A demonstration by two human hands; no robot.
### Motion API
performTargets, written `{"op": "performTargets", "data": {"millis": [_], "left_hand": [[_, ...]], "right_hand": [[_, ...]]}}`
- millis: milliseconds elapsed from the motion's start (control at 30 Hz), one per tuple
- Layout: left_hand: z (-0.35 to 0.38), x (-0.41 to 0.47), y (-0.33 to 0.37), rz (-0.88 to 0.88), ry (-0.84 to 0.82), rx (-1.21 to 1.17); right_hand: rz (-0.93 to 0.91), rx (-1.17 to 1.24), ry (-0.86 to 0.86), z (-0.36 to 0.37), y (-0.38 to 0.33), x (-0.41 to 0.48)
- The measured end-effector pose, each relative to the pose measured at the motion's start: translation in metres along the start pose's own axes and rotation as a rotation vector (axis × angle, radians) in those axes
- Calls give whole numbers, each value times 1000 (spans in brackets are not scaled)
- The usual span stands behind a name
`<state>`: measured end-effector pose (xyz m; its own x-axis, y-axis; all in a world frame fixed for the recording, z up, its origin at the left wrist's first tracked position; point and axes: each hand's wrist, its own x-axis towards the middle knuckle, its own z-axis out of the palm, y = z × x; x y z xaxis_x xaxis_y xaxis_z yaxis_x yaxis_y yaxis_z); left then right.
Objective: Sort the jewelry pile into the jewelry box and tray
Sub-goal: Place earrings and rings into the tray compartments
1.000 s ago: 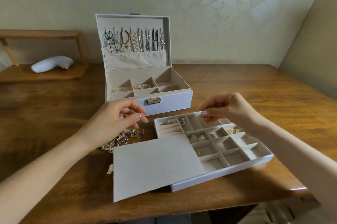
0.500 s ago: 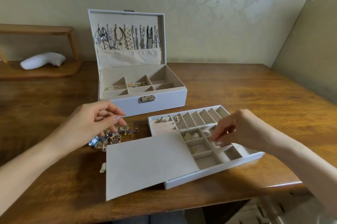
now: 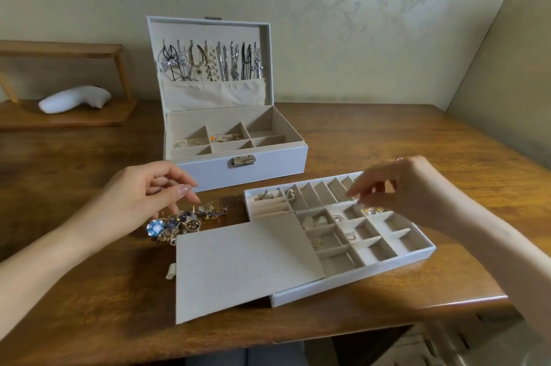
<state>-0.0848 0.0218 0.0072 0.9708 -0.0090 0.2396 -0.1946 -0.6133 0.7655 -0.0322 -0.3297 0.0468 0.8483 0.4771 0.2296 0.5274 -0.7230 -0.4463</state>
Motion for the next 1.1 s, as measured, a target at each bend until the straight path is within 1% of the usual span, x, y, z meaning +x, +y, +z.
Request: {"op": "performTargets", "data": {"millis": [33,100,200,267,367,467,667,833,900,933,967,1067,1100], "left_hand": [[1,2,1,-1,18,20],[2,5,-1,2,69,113],[0,4,-6,-13,161,366],[-3,-1,-8,-14,178,476],[-9,-9,-11,-19,146,454],[-15,-15,-15,-21,128,499],[-16,-16,-14,-31,161,449],[-12,-13,-14,-22,146,408],[-9,-12,-13,-17,139,373],[-8,-11,-13,-14,138,354],[-7,-10,-13,-10,136,336],[-2,-7,-8,8,112,246],[0,-6,-6,15,104,204]], "right_hand": [[-28,25,34,-3,-6,2],[-100,60,37,4,-21,13],[-204,60,-46,41,-46,39],[-268,31,-100,68,-63,59],[-344,-86,-114,101,-90,83],[-392,-192,-125,120,-111,99],[-360,-293,-187,131,-120,111],[-299,-287,-204,131,-115,114],[-257,-235,-224,130,-112,116],[-231,-166,-228,129,-109,118],[-202,-52,-234,127,-107,120],[-114,420,-290,120,-102,121],[-82,535,-305,118,-102,120]]}}
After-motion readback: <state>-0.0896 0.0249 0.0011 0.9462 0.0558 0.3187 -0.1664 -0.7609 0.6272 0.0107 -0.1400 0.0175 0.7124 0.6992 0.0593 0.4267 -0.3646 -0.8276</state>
